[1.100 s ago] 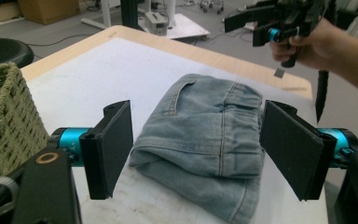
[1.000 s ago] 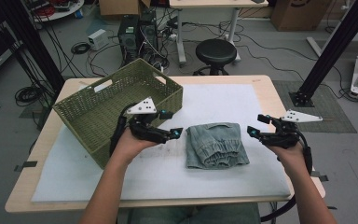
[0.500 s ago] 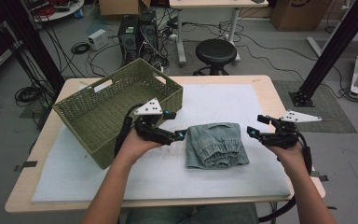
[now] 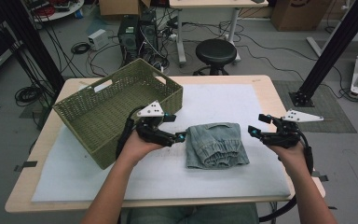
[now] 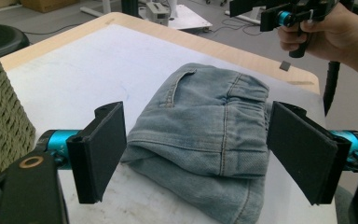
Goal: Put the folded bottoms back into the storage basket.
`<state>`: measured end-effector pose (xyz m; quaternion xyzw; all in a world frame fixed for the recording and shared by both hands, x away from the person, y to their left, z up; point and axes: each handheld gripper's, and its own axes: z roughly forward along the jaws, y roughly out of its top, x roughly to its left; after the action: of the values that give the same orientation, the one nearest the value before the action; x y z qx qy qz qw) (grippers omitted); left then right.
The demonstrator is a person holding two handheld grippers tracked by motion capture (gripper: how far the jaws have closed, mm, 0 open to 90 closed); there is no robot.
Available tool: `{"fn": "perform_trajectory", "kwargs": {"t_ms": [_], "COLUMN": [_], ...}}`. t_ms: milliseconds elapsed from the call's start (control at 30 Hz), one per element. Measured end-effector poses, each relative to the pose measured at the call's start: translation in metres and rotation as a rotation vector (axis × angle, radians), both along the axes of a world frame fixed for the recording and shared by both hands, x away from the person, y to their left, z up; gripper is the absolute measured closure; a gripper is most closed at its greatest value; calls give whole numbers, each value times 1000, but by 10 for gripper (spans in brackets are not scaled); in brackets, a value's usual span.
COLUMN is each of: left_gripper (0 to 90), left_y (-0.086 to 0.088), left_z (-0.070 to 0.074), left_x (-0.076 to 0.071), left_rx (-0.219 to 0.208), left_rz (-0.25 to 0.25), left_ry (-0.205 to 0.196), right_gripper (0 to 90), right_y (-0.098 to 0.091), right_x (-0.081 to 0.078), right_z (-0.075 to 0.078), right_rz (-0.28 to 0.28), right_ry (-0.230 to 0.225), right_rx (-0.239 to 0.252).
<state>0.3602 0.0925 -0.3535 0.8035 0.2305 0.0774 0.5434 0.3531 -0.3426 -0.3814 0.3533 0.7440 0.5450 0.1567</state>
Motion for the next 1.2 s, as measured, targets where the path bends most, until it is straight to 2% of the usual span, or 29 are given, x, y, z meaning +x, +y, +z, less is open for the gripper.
{"fn": "perform_trajectory", "kwargs": {"t_ms": [100, 167, 300, 433, 633, 833, 933, 1067, 1133, 1200], "left_gripper": [199, 198, 191, 184, 156, 102, 89, 88, 88, 88], "left_y": [-1, -5, -14, -23, -33, -40, -42, -46, -47, -51], "left_z": [-6, -12, -29, -45, -70, -93, -96, -101, -102, -102], "left_x": [1, 2, 6, 12, 20, 29, 32, 37, 38, 38], "left_rx": [6, 26, 45, 68, 103, 157, 115, 32, 4, -5], "left_rz": [11, 16, 12, 37, 41, 26, 30, 40, 47, 53], "left_ry": [11, 28, 68, 111, 192, 308, 327, 361, 376, 378], "right_gripper": [204, 203, 203, 203, 203, 203, 203, 203, 203, 203], "right_y": [2, 2, 3, 3, 3, 1, 0, 0, -1, -2], "right_x": [0, 0, 0, 0, 0, 1, 1, 2, 1, 1], "right_z": [-1, -1, 0, -1, -2, -2, -2, -2, -1, 0], "right_rz": [4, 7, 12, 17, 19, 17, 15, 13, 14, 12], "right_ry": [-1, 2, -6, -3, -1, -3, 0, -4, -7, -12], "right_rx": [-3, -5, -11, -15, -16, -14, -13, -13, -11, -11]}}
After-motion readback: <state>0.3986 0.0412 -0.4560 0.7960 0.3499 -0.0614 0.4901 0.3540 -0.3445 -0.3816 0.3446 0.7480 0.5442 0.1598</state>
